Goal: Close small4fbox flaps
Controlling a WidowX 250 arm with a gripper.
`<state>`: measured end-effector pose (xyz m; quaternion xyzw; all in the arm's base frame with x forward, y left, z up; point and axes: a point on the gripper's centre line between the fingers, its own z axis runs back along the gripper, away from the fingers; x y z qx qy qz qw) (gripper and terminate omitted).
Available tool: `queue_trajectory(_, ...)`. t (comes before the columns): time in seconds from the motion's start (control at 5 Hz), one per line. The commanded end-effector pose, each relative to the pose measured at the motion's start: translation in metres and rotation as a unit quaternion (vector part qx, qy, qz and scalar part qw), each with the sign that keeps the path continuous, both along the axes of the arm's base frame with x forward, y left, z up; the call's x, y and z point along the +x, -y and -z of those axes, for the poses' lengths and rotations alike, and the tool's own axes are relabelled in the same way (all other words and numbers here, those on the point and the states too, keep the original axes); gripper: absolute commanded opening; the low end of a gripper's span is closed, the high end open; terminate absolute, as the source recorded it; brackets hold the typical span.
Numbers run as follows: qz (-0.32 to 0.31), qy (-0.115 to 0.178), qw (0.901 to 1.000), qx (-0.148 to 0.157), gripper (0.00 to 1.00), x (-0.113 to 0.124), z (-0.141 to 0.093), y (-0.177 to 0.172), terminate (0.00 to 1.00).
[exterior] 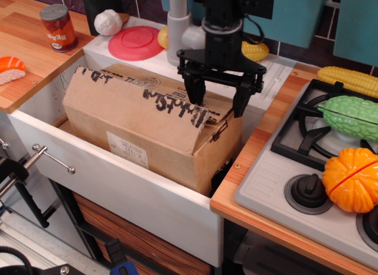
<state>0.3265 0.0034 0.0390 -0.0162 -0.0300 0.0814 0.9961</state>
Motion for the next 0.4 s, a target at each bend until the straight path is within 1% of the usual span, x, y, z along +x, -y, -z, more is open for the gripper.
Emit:
queue_trajectory(0.0, 0.014, 0.059, 0.9973, -0.042, 1.00, 0.0092, 0.0175, -0.0060, 0.00)
queue_trajectory(0.2, 0.016, 0.047, 0.9982, -0.035, 1.00, 0.0110, 0.0120, -0.0016, 1.00)
